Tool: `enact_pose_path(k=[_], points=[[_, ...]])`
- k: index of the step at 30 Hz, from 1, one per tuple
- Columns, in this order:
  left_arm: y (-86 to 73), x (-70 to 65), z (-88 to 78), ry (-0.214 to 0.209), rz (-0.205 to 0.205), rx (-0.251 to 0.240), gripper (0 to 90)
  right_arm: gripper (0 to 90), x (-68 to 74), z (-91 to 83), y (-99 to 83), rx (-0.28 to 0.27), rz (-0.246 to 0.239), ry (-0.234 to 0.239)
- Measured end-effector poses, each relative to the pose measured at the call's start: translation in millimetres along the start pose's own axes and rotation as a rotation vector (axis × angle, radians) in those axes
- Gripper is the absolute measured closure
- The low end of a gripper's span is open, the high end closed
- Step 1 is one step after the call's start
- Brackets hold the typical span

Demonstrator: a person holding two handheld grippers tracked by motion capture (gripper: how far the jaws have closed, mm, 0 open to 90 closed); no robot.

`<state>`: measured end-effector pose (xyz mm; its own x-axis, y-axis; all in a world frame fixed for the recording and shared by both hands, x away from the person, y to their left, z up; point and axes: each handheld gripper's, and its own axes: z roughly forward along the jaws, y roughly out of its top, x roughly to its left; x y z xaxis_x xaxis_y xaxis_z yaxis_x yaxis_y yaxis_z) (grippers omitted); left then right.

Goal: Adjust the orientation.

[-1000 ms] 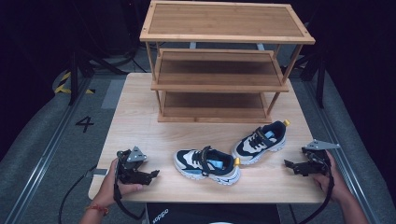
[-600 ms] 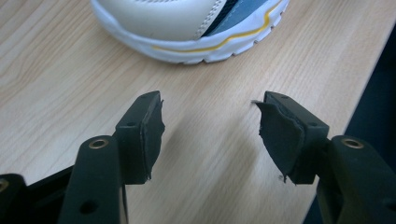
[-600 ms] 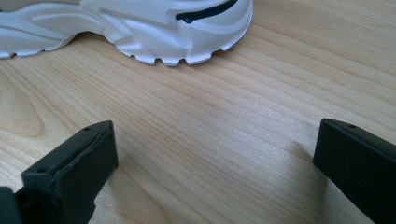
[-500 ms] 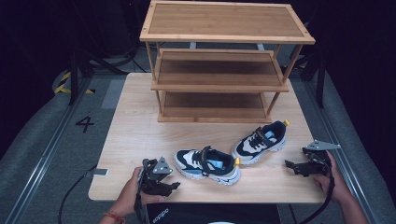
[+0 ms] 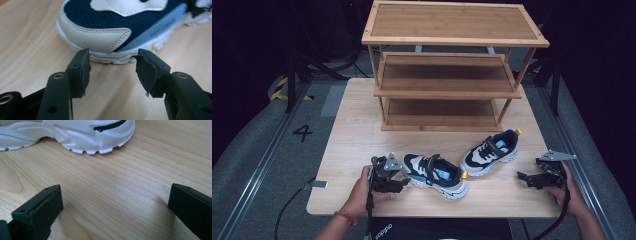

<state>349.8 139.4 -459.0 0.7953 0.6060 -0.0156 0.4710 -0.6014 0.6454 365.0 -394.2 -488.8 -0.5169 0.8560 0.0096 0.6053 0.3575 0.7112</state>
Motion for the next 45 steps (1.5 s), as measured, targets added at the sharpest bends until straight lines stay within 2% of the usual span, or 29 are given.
enact_pose_path(k=[4, 5, 7, 10, 12, 15, 17, 19, 21, 22, 26, 31, 34, 35, 41, 45], points=[[12.1, 12.4, 11.2, 0.003, 0.014, -0.004, 46.7, 0.0, 0.0, 0.0, 0.0, 0.0, 0.0, 0.0], [14.3, 14.7, 14.2, 0.0, 0.005, -0.01, 46.7, 0.0, 0.0, 0.1, 0.0, 0.0, -0.001, -0.001], [19.1, 19.1, 19.9, -0.021, 0.001, -0.01, 46.9, 0.0, 0.0, 0.0, 0.0, 0.0, 0.0, 0.0], [26.7, 25.2, 27.8, -0.02, 0.012, -0.018, 47.9, 0.0, 0.0, 0.0, 0.0, 0.0, 0.0, 0.0], [31.0, 29.7, 31.1, -0.044, 0.003, -0.02, 47.6, 0.0, 0.0, 0.0, 0.0, 0.0, 0.0, 0.0], [38.3, 35.2, 38.0, -0.053, 0.02, -0.024, 47.4, 0.0, 0.0, 0.0, 0.0, 0.0, 0.0, 0.0], [42.2, 37.5, 40.5, -0.059, 0.019, -0.019, 47.1, 0.0, 0.0, 0.0, 0.0, 0.0, 0.0, 0.0], [45.6, 38.2, 40.7, -0.073, 0.034, -0.016, 45.1, 0.0, 0.0, 0.0, 0.0, 0.0, 0.0, 0.0], [47.0, 36.3, 38.3, -0.069, 0.057, -0.016, 44.8, 0.0, 0.0, 0.0, 0.0, 0.0, 0.0, 0.0], [46.9, 34.8, 36.4, -0.077, 0.052, -0.014, 44.3, 0.0, 0.0, 0.0, 0.0, 0.0, 0.0, 0.0], [47.9, 19.5, 21.1, -0.073, 0.103, -0.009, 42.7, 0.0, -0.2, -0.6, -0.6, 0.001, 0.001, 0.0], [55.0, -9.7, -12.1, -0.082, 0.152, -0.055, 42.4, 0.0, -0.3, -0.7, -0.7, 0.001, 0.0, -0.001], [63.3, -27.3, -26.8, -0.111, 0.178, -0.073, 41.9, 0.0, -0.3, -0.7, -0.7, 0.001, 0.0, -0.001], [67.7, -37.2, -32.1, -0.138, 0.198, -0.082, 41.9, 0.0, -0.2, -0.7, -0.7, 0.001, 0.0, 0.0], [81.9, -70.2, -33.6, -0.195, 0.27, -0.079, 40.9, 0.0, -0.3, -0.7, -0.7, 0.001, 0.0, 0.0], [90.9, -82.3, -24.3, -0.221, 0.29, -0.074, 40.8, 0.1, -0.3, -0.7, -0.7, 0.001, 0.0, -0.001]])
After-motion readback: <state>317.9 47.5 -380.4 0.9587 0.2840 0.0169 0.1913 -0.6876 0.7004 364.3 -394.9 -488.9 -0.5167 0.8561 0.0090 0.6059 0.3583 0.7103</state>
